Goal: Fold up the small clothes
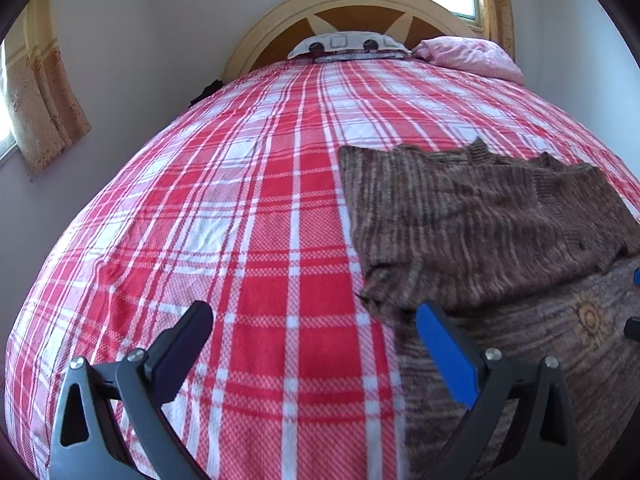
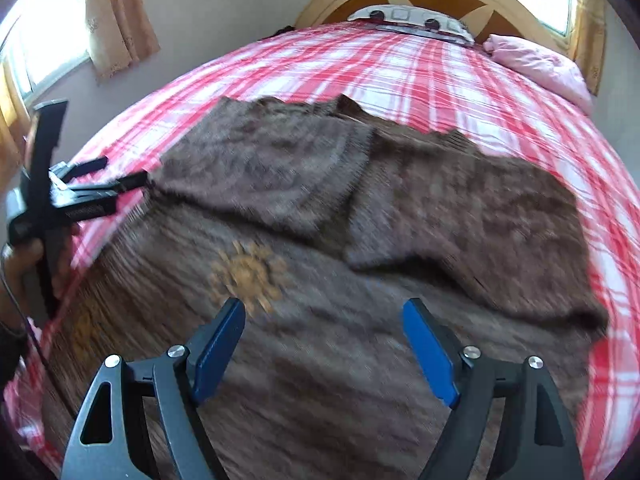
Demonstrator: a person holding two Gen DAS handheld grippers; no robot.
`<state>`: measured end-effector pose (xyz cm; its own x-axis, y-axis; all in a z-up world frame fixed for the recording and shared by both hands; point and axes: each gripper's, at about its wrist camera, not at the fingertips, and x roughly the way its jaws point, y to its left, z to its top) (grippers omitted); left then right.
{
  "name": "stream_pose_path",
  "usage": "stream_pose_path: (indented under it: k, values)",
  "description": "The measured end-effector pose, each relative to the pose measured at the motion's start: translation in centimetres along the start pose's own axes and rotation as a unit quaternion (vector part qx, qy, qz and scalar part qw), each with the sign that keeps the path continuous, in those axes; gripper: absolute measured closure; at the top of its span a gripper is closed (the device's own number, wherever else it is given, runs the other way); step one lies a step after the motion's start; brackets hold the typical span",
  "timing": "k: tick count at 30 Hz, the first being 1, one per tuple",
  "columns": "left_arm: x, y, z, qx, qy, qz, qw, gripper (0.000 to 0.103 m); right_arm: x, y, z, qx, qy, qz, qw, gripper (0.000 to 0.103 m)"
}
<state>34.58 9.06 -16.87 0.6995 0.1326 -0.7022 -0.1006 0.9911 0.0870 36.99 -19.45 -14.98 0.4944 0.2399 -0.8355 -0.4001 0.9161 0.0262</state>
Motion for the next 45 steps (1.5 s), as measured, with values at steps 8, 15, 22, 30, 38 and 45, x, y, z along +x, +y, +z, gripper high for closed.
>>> stream_pose_path:
  k: [8, 15, 22, 30, 38, 45]
  values:
    - [-3.4, -1.2, -2.0, 0.013, -0.022, -0.011, 0.9996, 0.000, -2.5, -1.3, -5.0, 0.011, -0.022, -0.017, 1.000, 0.022]
    - [-6.3, -1.5, -4.1, 0.008, -0.028, -0.023, 0.9993, 0.000, -4.4, -1.4, -7.1, 0.025, -0.033, -0.013, 0.999, 0.021]
    - [-8.3, -2.1, -5.9, 0.009, -0.030, -0.035, 0.9989, 0.000, -5.8, -1.5, -8.8, 0.034, -0.036, -0.018, 0.999, 0.021]
    - [-7.0, -2.5, -5.5, 0.024, -0.031, -0.014, 0.9991, 0.000, -5.9, -2.0, -8.1, 0.047, -0.037, -0.007, 0.998, 0.022]
    - [-4.6, -1.3, -3.2, 0.003, -0.020, -0.010, 0.9998, 0.000, -2.1, -4.3, -0.7, 0.144, -0.041, 0.071, 0.986, 0.049]
    - [-3.4, -1.0, -1.4, 0.003, -0.037, -0.004, 0.9993, 0.000, 5.2, -2.5, 4.8, 0.192, 0.011, 0.128, 0.973, 0.051]
